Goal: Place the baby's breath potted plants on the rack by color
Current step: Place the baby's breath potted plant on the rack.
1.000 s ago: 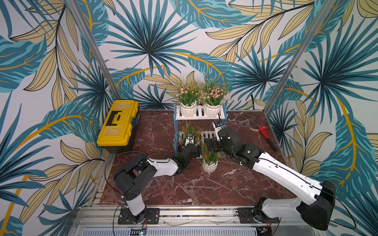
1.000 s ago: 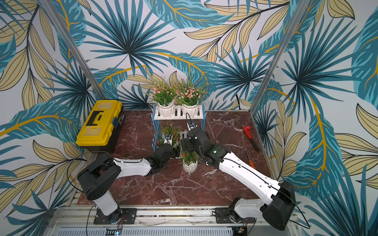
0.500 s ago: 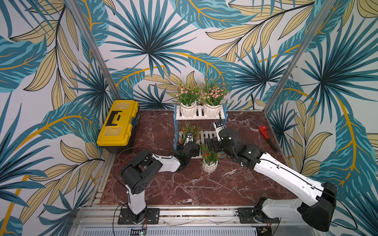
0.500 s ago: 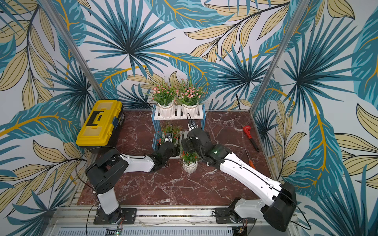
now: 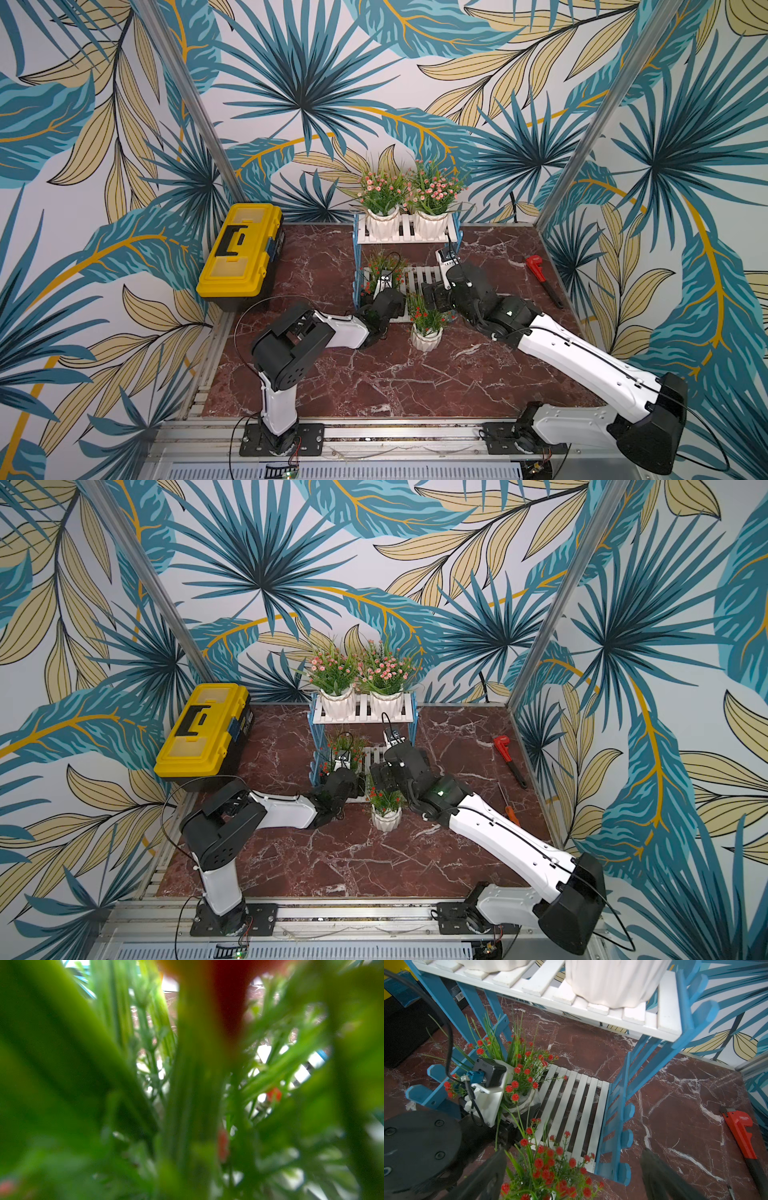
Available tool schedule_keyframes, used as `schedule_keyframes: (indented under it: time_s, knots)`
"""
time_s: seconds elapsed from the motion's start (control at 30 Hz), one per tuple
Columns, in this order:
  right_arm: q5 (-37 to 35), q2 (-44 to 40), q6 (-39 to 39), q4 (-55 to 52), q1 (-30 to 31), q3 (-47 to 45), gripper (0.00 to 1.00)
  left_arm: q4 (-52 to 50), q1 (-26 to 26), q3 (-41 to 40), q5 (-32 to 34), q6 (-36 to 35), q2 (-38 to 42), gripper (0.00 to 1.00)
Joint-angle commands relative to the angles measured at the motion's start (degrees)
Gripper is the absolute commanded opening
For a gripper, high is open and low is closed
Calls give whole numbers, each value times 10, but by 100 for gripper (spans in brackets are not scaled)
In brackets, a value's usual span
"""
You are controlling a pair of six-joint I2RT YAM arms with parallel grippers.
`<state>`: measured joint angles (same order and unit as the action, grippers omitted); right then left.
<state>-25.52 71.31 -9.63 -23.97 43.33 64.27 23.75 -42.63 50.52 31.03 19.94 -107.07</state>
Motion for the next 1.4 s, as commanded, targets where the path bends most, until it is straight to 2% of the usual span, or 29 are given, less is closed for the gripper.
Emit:
schedule_keyframes:
  time_s: [0.0, 0.07, 0.57, 0.83, 1.13, 1.37]
  knots:
    - [-5, -7, -8, 9, 2, -13, 99, 24, 5, 20, 25, -7, 0, 96]
    - [-4, -8, -8, 7, 2, -13, 100, 23, 5, 17, 27, -11, 7, 100]
    - [2, -6, -9, 11, 2, -17, 99, 14, -2, -26, -51, 6, 95, 99]
    - [4, -10, -8, 0, 2, -8, 99, 7, -22, -69, -66, 3, 167, 99]
    - [9, -7, -8, -5, 2, 0, 100, -28, -53, -138, -166, -12, 277, 99]
    - [7, 1, -4, -6, 2, 7, 100, -92, -89, -183, -213, -2, 353, 99]
